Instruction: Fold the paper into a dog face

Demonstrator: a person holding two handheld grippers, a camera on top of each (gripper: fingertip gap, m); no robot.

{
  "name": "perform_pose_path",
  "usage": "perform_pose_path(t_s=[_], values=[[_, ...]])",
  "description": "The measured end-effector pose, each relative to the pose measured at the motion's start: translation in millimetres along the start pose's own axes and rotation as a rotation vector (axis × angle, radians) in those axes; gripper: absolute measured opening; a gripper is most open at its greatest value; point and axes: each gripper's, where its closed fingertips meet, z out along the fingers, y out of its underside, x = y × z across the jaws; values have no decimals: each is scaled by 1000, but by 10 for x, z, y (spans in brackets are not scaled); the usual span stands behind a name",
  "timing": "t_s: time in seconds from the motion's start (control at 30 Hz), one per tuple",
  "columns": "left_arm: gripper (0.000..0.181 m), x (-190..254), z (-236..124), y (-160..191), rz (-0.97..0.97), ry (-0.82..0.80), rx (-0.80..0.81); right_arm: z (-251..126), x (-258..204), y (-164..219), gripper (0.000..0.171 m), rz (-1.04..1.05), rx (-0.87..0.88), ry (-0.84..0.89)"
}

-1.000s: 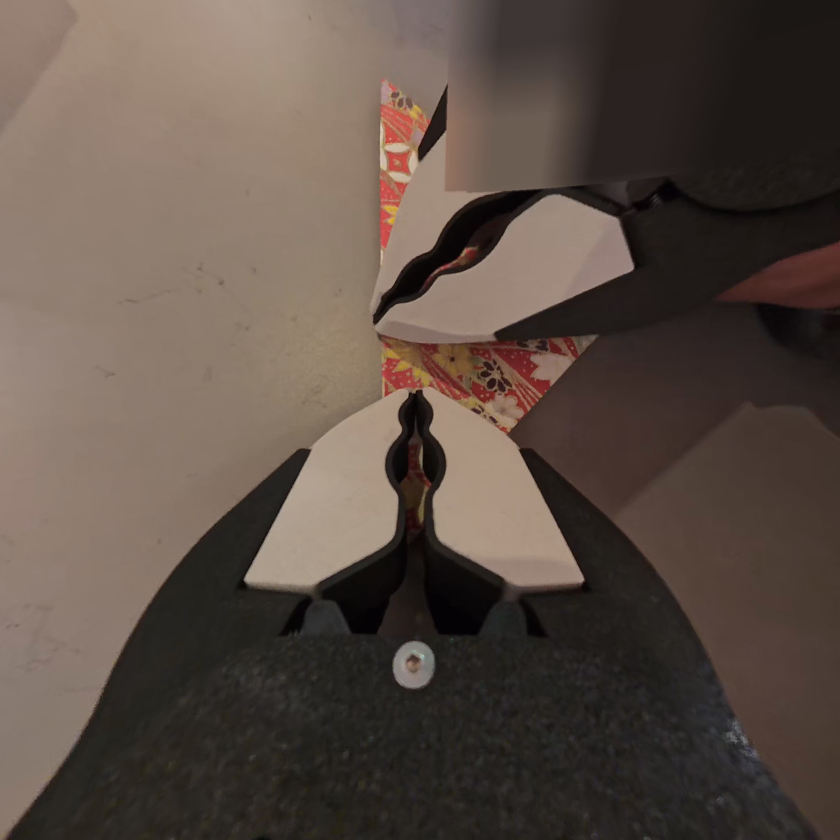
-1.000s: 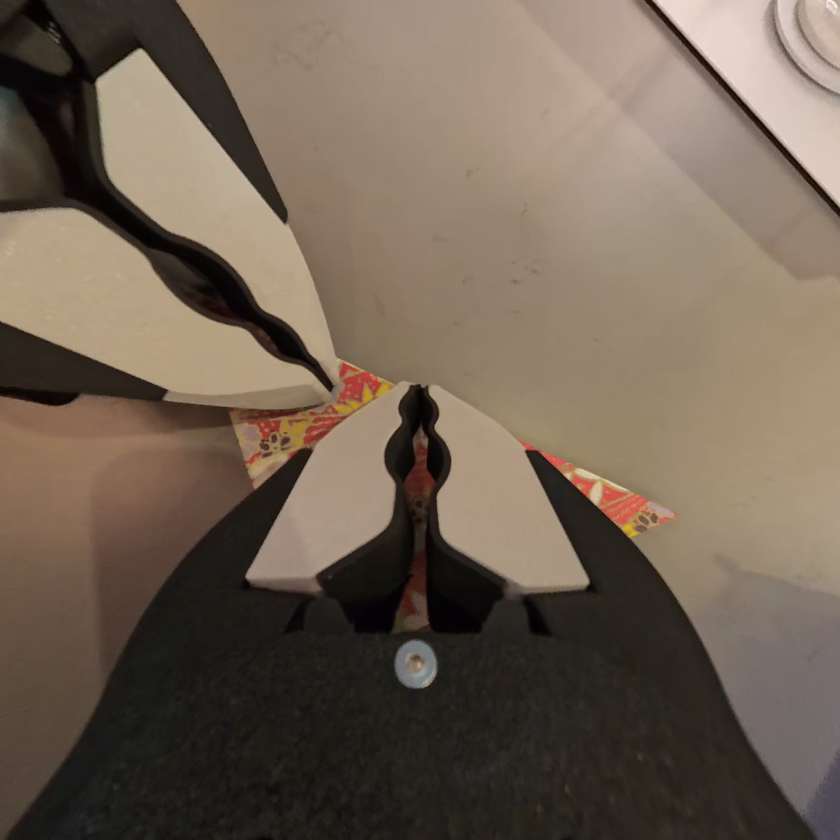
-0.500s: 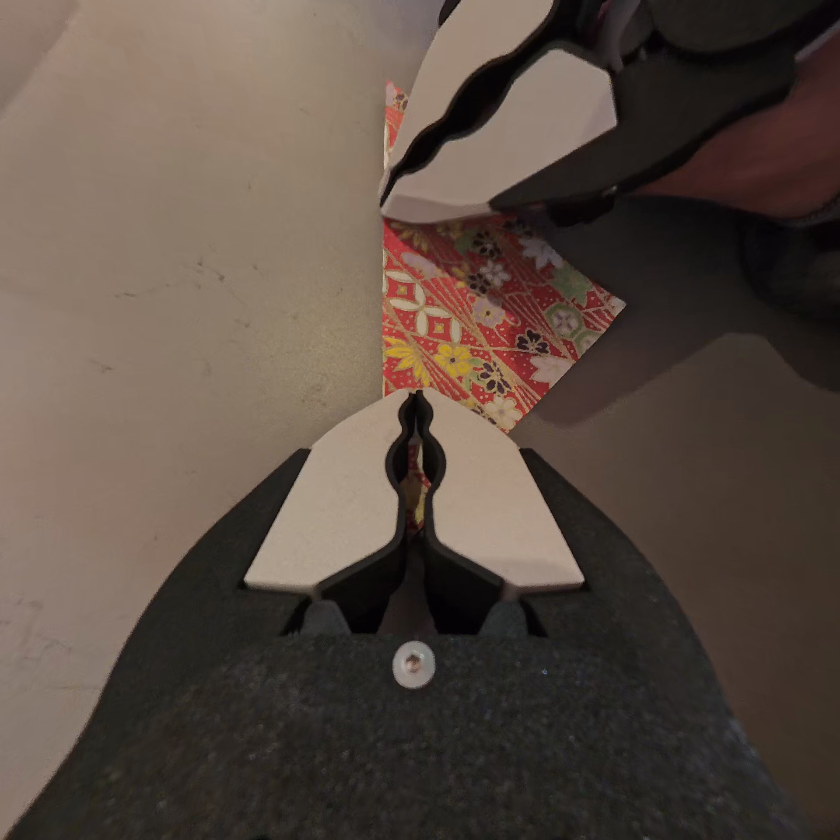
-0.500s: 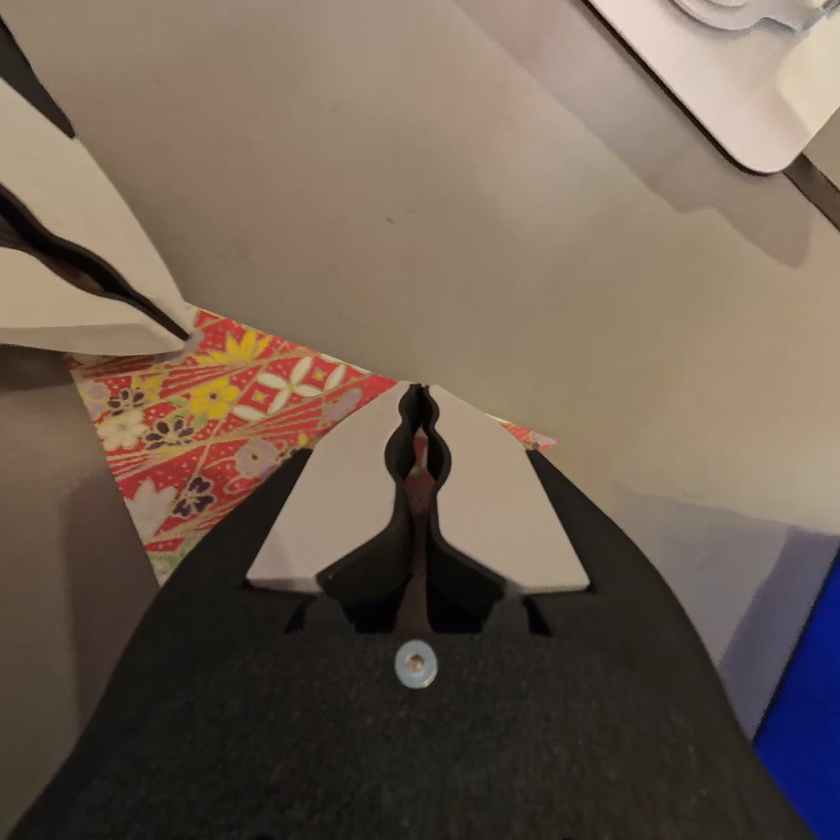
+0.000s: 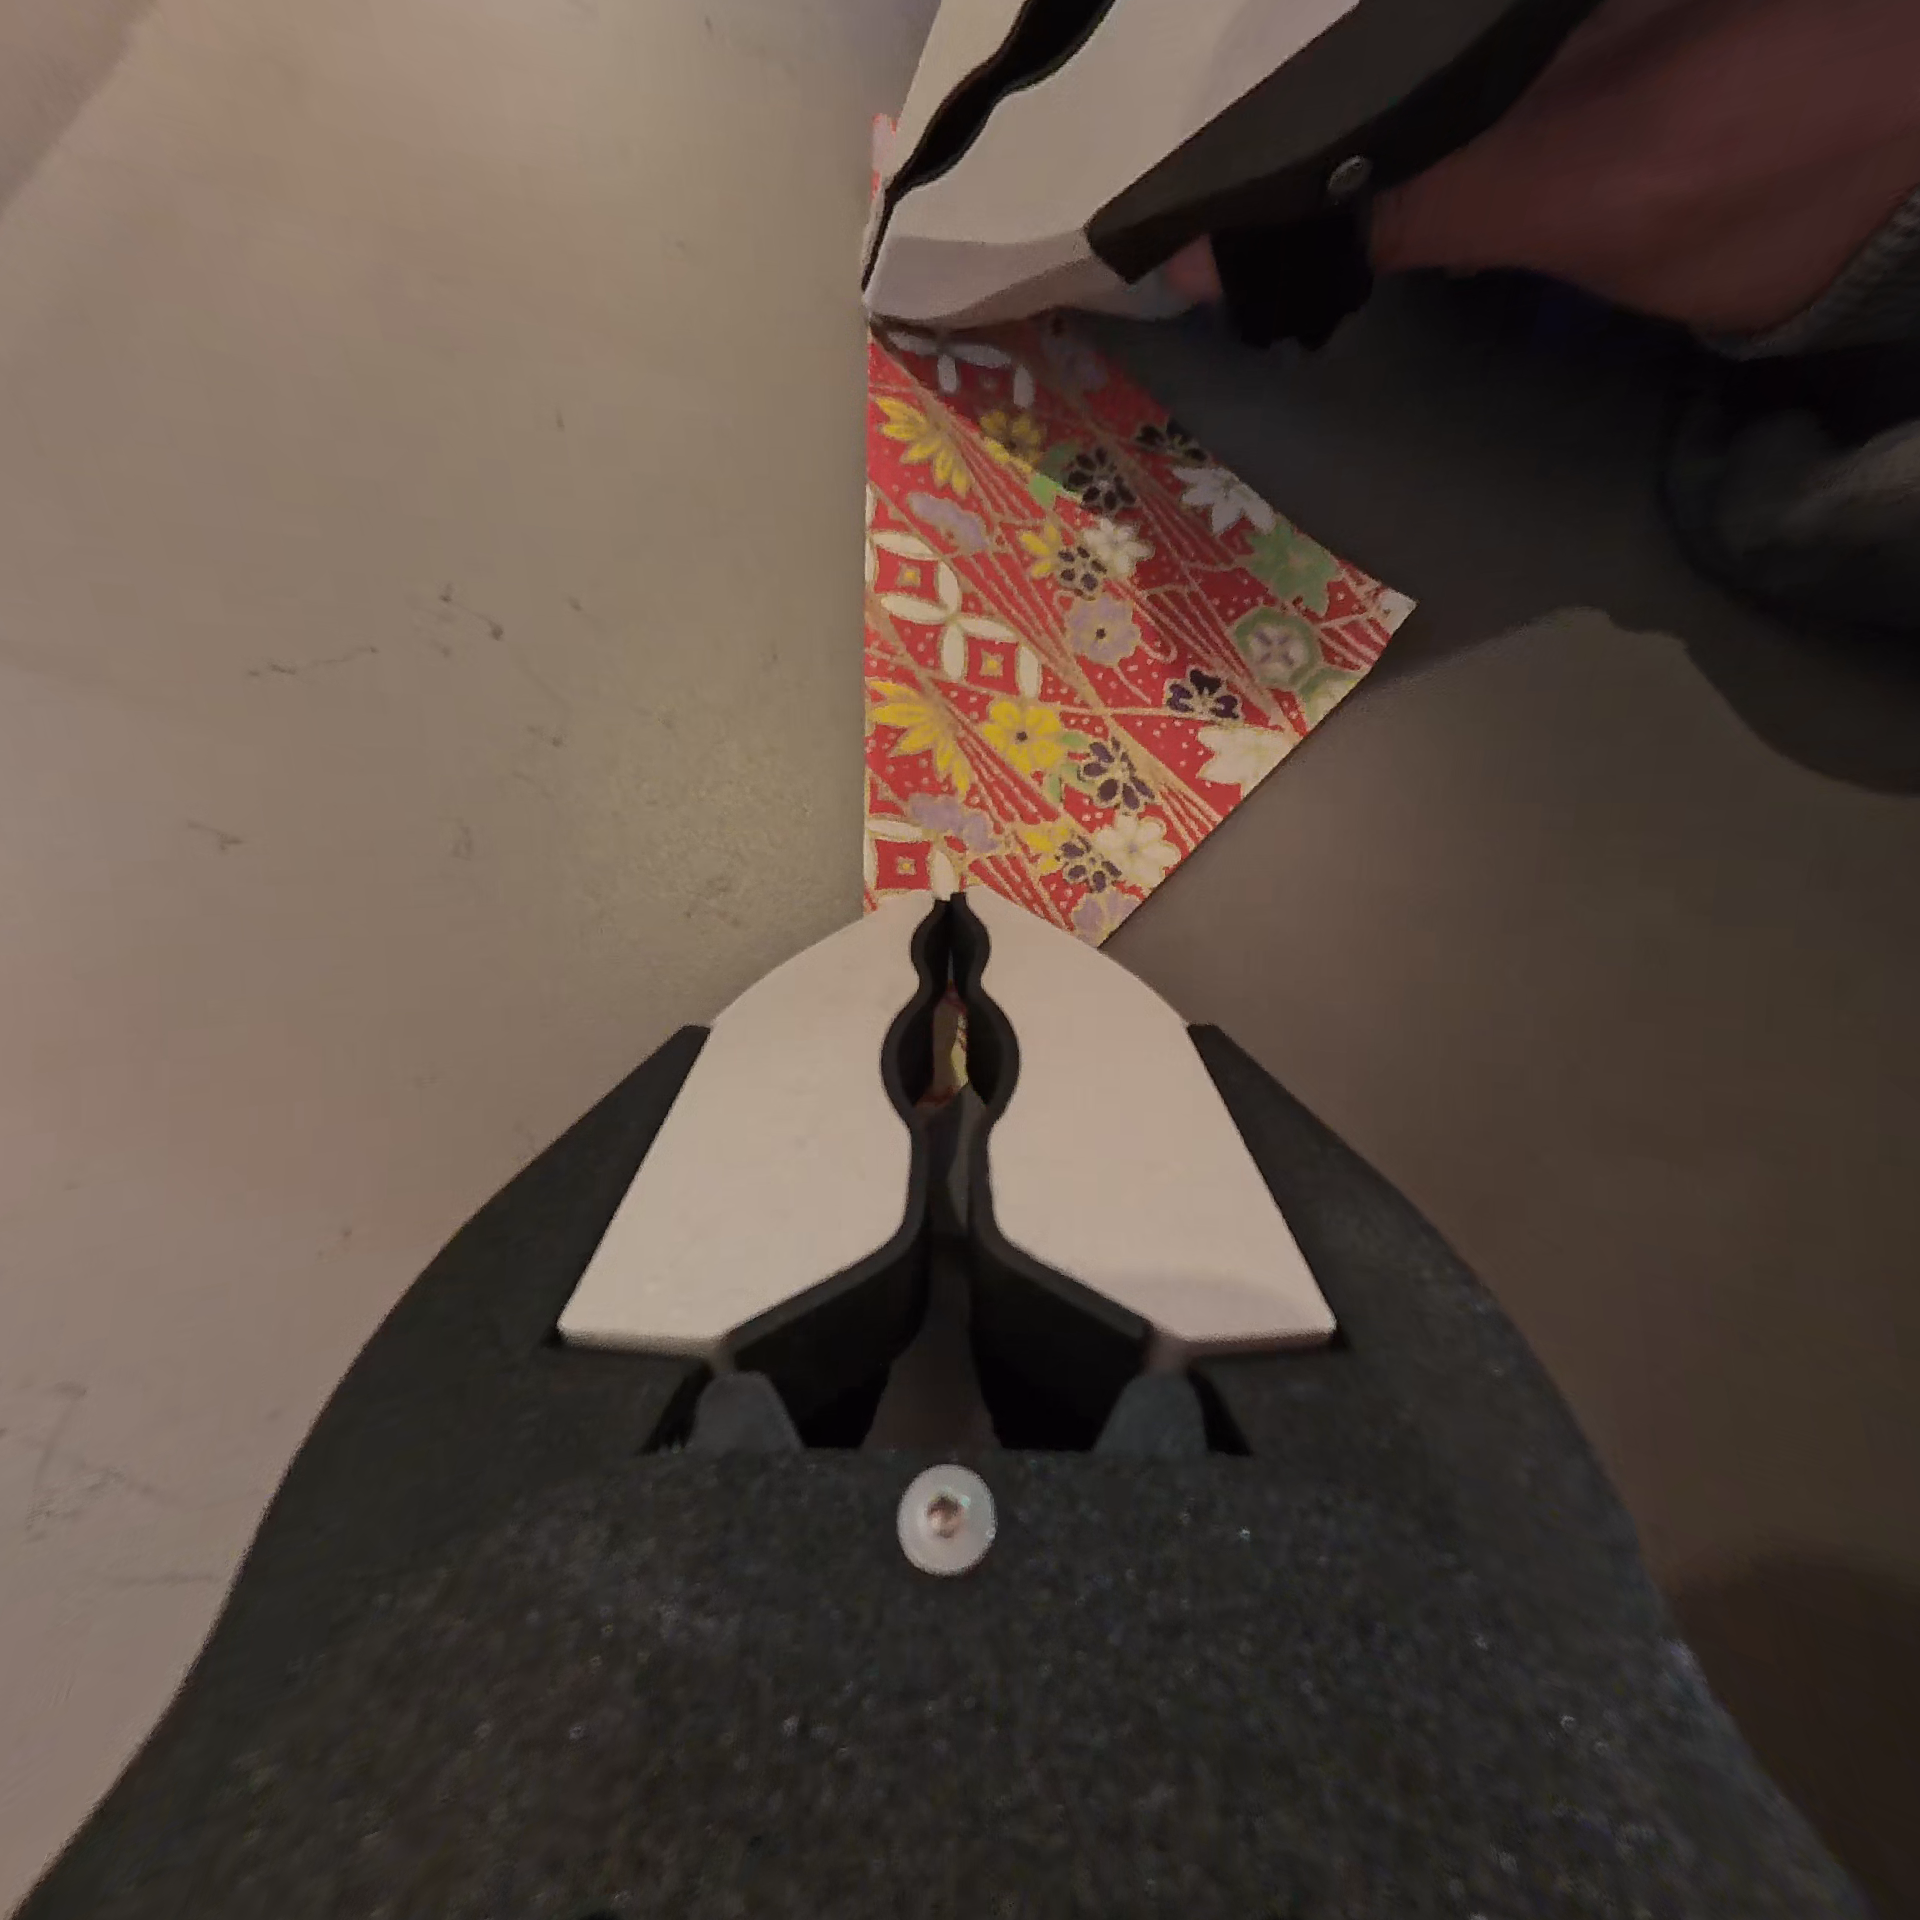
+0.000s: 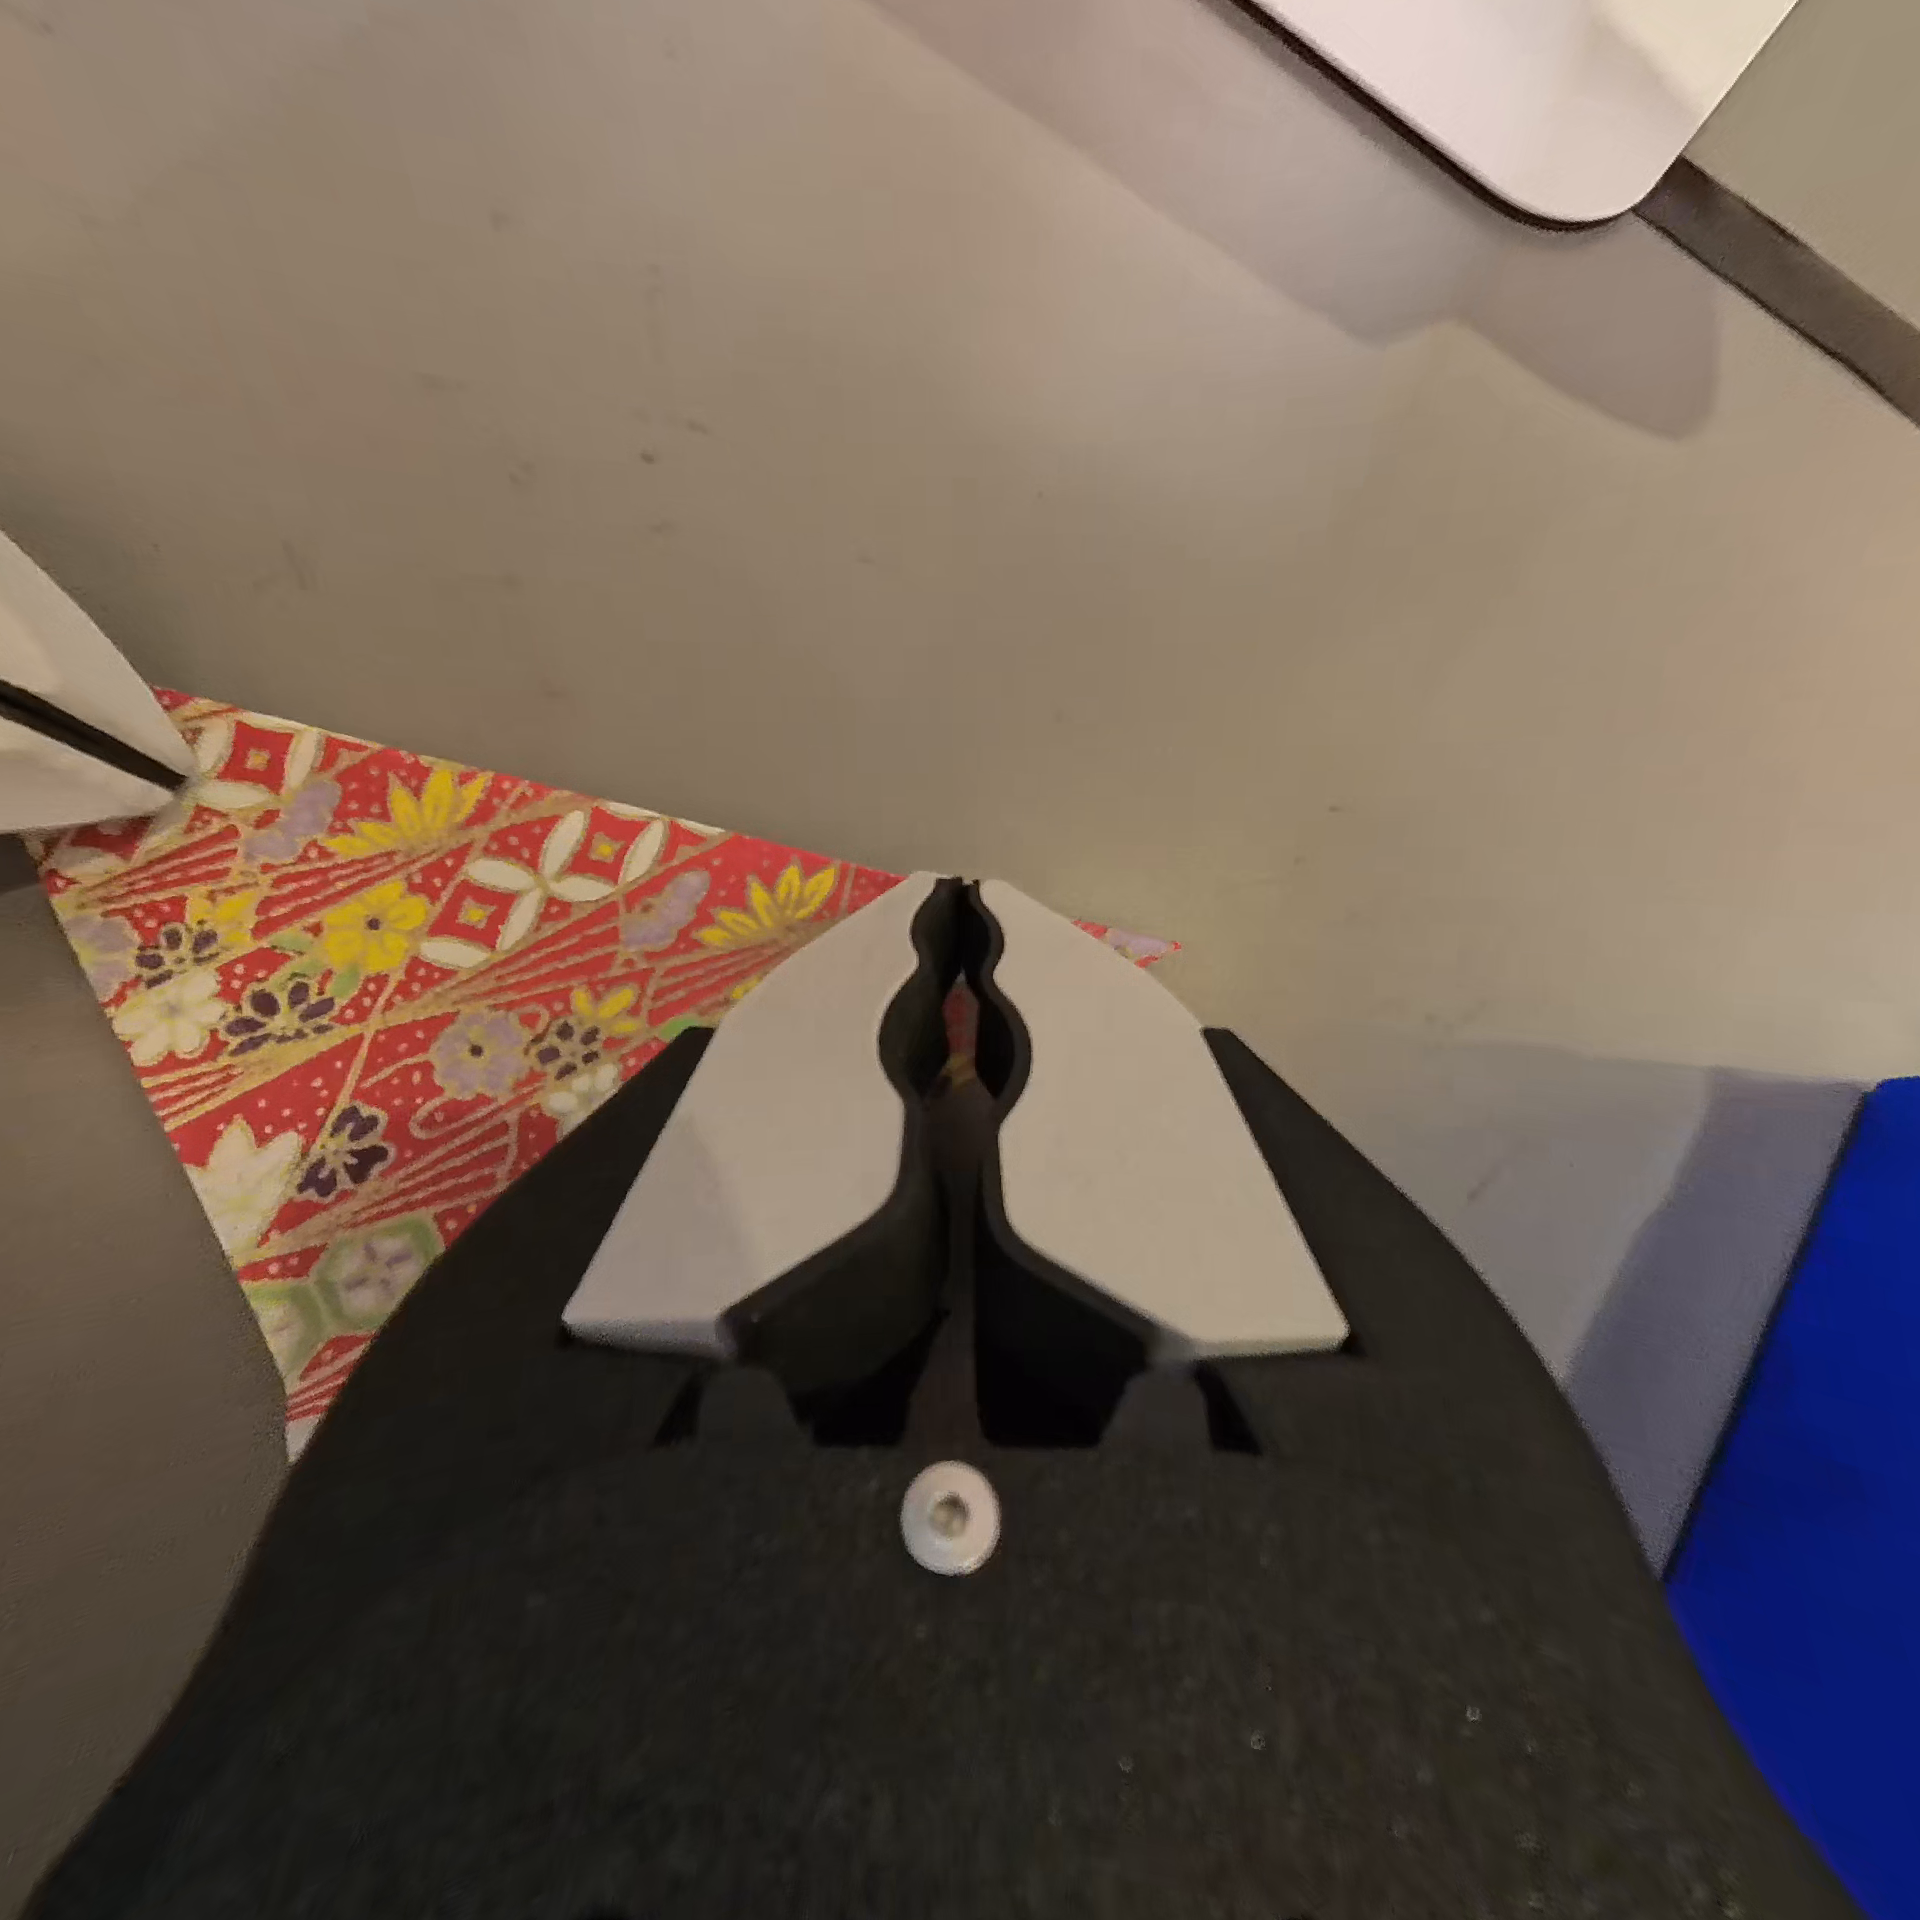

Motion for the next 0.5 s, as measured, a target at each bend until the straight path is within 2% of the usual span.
perform_pose_path(t_s=[0.2, 0.33, 0.5], values=[[0, -62, -7, -50, -64, 18, 37, 1, 0, -2, 1, -2, -1, -7], [0, -56, -1, -3, 9, -17, -4, 3, 2, -4, 1, -11, 0, -8], [0, -52, -4, 0, -14, -5, -2, 2, 85, 10, 0, 11, -7, 18]])
